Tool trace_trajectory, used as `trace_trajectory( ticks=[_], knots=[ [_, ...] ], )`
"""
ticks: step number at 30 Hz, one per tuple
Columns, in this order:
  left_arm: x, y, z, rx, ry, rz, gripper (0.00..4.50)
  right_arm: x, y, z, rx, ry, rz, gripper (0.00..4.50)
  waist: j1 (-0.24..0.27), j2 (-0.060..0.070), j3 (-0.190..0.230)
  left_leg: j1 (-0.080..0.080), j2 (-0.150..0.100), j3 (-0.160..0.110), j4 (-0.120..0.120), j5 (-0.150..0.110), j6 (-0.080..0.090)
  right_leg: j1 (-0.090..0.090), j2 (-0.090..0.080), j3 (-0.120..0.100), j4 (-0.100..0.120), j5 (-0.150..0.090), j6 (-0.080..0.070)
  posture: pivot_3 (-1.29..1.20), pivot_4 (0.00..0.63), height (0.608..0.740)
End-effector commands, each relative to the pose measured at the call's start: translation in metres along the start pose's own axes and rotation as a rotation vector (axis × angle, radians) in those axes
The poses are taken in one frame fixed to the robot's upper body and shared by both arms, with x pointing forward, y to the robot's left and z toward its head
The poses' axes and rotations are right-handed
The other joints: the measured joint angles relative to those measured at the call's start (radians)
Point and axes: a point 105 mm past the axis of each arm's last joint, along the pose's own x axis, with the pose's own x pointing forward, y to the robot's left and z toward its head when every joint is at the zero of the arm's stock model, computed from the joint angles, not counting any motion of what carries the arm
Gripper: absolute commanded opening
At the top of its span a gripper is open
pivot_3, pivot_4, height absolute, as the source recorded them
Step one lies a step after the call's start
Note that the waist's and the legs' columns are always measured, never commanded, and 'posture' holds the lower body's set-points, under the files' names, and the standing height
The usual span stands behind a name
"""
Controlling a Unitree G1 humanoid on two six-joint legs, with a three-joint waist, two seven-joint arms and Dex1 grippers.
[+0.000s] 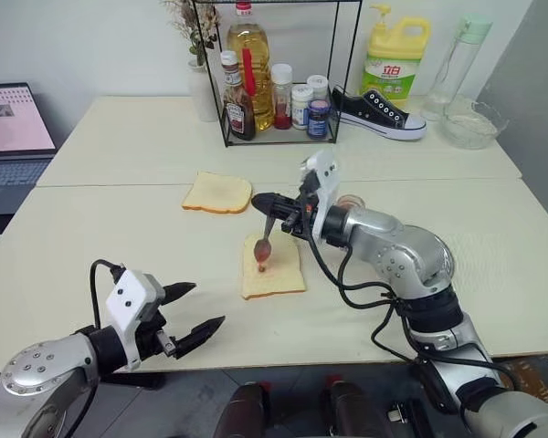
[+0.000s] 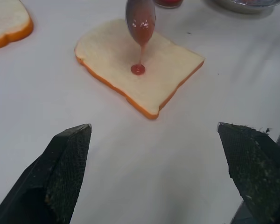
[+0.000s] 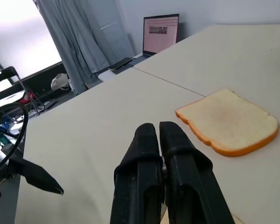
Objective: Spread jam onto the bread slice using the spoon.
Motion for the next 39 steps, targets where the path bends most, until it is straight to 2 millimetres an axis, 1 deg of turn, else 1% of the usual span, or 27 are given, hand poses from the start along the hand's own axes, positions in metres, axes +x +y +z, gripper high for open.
trace_trajectory(
  ticks=[1, 4, 7, 12, 14, 26, 31, 36, 38, 39],
  knots=[
    [0.003, -0.007, 0.016, 0.048, -0.053, -0.01, 4.5, 0.002, 0.011, 0.007, -0.08, -0.041, 0.04, 0.01, 0.0, 0.0, 0.0, 0.0, 0.0, 0.0, 0.0, 0.0, 0.0, 0.0, 0.0, 0.0, 0.0, 0.0, 0.0, 0.0, 0.15, 0.74],
    [0.003, -0.005, 0.017, 0.05, -0.052, -0.007, 4.5, 0.002, 0.008, 0.004, -0.129, -0.036, 0.031, 0.01, 0.0, 0.0, 0.0, 0.0, 0.0, 0.0, 0.0, 0.0, 0.0, 0.0, 0.0, 0.0, 0.0, 0.0, 0.0, 0.0, 0.15, 0.74],
    [0.004, -0.002, 0.018, 0.055, -0.053, -0.005, 4.5, 0.0, 0.002, 0.002, -0.201, -0.029, 0.007, 0.01, 0.001, 0.0, 0.0, 0.0, 0.0, 0.0, 0.0, 0.0, 0.0, 0.0, 0.0, -0.001, 0.0, 0.0, 0.0, 0.0, 0.15, 0.74],
    [0.008, 0.0, 0.021, 0.067, -0.058, -0.01, 4.5, -0.001, -0.005, -0.001, -0.238, -0.024, -0.014, 0.01, 0.0, 0.0, 0.0, 0.0, 0.0, 0.0, 0.0, 0.0, 0.0, 0.0, 0.0, -0.001, 0.0, 0.0, 0.0, 0.0, 0.15, 0.74],
    [0.01, 0.0, 0.024, 0.073, -0.065, -0.018, 4.5, -0.002, -0.009, -0.006, -0.27, -0.007, -0.027, 0.01, 0.0, -0.001, 0.0, 0.0, 0.0, 0.0, 0.0, 0.0, 0.0, 0.0, 0.0, -0.001, 0.0, 0.0, 0.0, 0.0, 0.15, 0.74],
    [0.016, 0.006, 0.029, 0.088, -0.073, -0.028, 4.5, -0.004, -0.016, -0.015, -0.317, 0.016, -0.05, 0.01, 0.001, -0.001, 0.0, 0.0, 0.0, -0.001, 0.0, 0.0, 0.0, 0.0, 0.0, -0.001, 0.0, 0.0, 0.0, 0.0, 0.15, 0.74],
    [0.016, 0.009, 0.029, 0.094, -0.07, -0.027, 4.5, -0.008, -0.023, -0.005, -0.327, 0.001, -0.067, 0.01, 0.001, -0.001, 0.0, 0.0, 0.0, 0.0, 0.0, 0.0, 0.0, 0.0, 0.0, -0.001, 0.0, 0.0, 0.0, 0.0, 0.15, 0.74],
    [0.014, 0.016, 0.03, 0.105, -0.065, -0.016, 4.5, -0.013, -0.029, 0.017, -0.318, -0.037, -0.08, 0.01, 0.001, -0.001, 0.0, 0.0, 0.0, -0.001, 0.0, 0.0, 0.0, 0.0, 0.0, -0.001, 0.0, 0.0, 0.0, 0.0, 0.15, 0.74],
    [0.013, 0.019, 0.03, 0.113, -0.064, -0.008, 4.5, -0.015, -0.029, 0.025, -0.291, -0.053, -0.077, 0.01, 0.001, -0.001, 0.0, 0.0, 0.0, 0.0, 0.0, 0.0, 0.0, 0.0, 0.0, -0.001, 0.0, 0.0, 0.0, 0.0, 0.15, 0.74],
    [0.013, 0.019, 0.03, 0.113, -0.064, -0.011, 4.5, -0.016, -0.029, 0.029, -0.245, -0.068, -0.077, 0.01, 0.001, -0.001, 0.0, 0.0, 0.0, 0.0, 0.0, 0.0, 0.0, 0.0, 0.0, -0.001, 0.0, 0.0, 0.0, 0.0, 0.15, 0.74]
  ],
)
